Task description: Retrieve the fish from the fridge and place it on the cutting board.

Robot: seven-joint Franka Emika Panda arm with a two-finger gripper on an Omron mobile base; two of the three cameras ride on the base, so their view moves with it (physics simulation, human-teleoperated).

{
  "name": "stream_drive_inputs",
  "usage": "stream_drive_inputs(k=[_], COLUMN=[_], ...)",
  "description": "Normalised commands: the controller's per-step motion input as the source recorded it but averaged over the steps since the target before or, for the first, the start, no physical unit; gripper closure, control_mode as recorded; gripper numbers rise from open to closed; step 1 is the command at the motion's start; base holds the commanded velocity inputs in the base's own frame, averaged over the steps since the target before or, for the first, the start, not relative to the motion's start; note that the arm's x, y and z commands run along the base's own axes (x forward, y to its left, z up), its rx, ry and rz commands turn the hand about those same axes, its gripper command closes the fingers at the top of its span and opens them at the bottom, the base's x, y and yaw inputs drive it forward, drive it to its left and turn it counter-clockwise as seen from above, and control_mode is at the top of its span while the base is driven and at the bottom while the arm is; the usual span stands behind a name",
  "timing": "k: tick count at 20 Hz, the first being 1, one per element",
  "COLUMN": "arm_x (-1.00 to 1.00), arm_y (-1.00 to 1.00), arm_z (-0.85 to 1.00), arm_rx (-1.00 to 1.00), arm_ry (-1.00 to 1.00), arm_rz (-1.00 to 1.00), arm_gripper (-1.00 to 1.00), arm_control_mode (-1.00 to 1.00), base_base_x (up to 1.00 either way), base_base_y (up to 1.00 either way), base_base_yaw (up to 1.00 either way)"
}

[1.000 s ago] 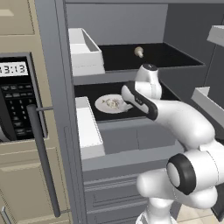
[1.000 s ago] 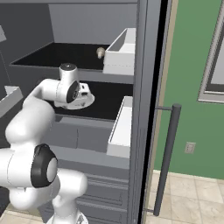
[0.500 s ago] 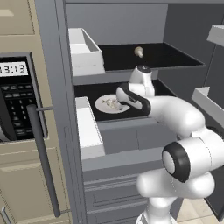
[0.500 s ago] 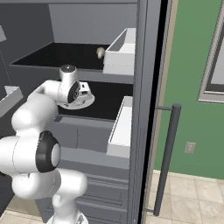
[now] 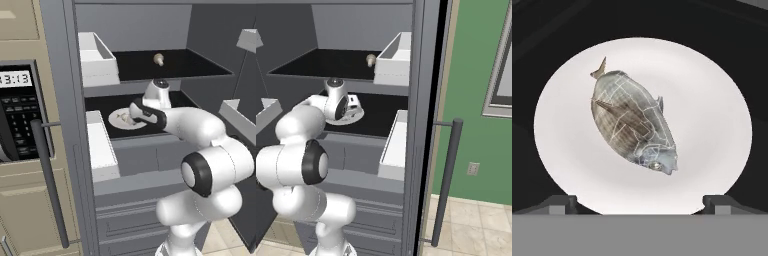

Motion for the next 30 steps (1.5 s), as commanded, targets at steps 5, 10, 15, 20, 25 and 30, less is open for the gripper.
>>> stream_drive_inputs(k=[5,10,15,20,25,30], arm_x=[0.19,0.23,0.31,0.21,0.13,0.11], arm_y=[0.16,0.06,0.0,0.04,0.06,0.12], arm_z=[-0.12,-0.01,0.0,0.0,-0.02,0.0], arm_rx=[0.0,0.0,0.0,0.0,0.0,0.0], arm_ry=[0.0,0.0,0.0,0.01,0.05,0.03], arm_rz=[0.0,0.0,0.0,0.0,0.0,0.0], arm_gripper=[-1.0,-1.0,-1.0,-1.0,-1.0,-1.0], arm_control_mode=[-1.0,-1.0,-1.0,-1.0,-1.0,-1.0], base_base_x=[0.0,0.0,0.0,0.0,0.0,0.0], base_base_y=[0.0,0.0,0.0,0.0,0.0,0.0], base_base_yaw=[0.0,0.0,0.0,0.0,0.0,0.0])
